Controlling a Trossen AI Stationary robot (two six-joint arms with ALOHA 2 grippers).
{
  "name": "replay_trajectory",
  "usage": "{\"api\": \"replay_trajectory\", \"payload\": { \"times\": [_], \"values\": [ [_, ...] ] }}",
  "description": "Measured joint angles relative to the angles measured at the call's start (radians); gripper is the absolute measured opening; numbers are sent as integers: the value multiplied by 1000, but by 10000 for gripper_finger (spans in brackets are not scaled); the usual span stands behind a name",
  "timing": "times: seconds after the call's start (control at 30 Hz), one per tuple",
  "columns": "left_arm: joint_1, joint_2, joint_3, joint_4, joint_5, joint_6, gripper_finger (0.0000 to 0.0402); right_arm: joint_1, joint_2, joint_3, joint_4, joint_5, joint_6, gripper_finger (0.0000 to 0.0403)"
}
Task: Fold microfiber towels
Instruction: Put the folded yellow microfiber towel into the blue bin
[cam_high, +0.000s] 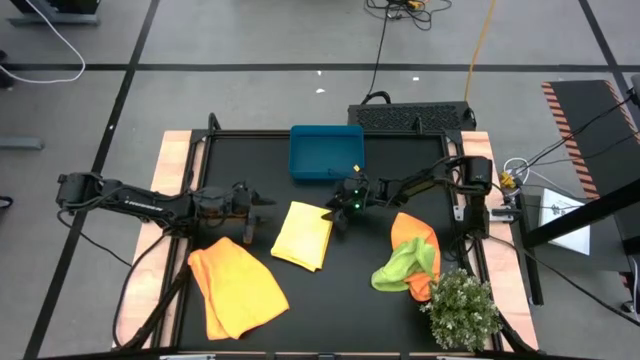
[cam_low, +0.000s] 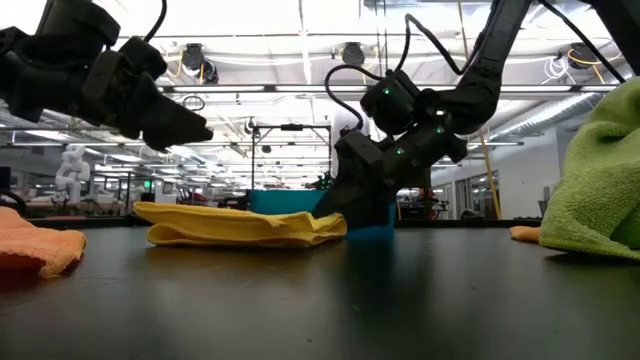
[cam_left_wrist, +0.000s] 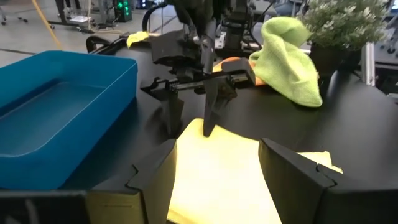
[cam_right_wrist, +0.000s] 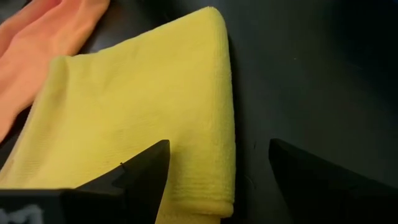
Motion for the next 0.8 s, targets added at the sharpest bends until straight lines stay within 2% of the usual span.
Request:
{"api": "replay_trajectory", "payload": {
  "times": [0.1,0.5,0.8],
  "values": [
    [0,0,0,15,20,-1,230,0,2,0,-2,-7,0,259],
    [-1,0,0,23,27,-24,230,-11,2,-1,-19,-62,-2,187],
    [-1,5,3,23,26,-24,230,-11,4,-3,-13,-63,-35,90]
  ]
}}
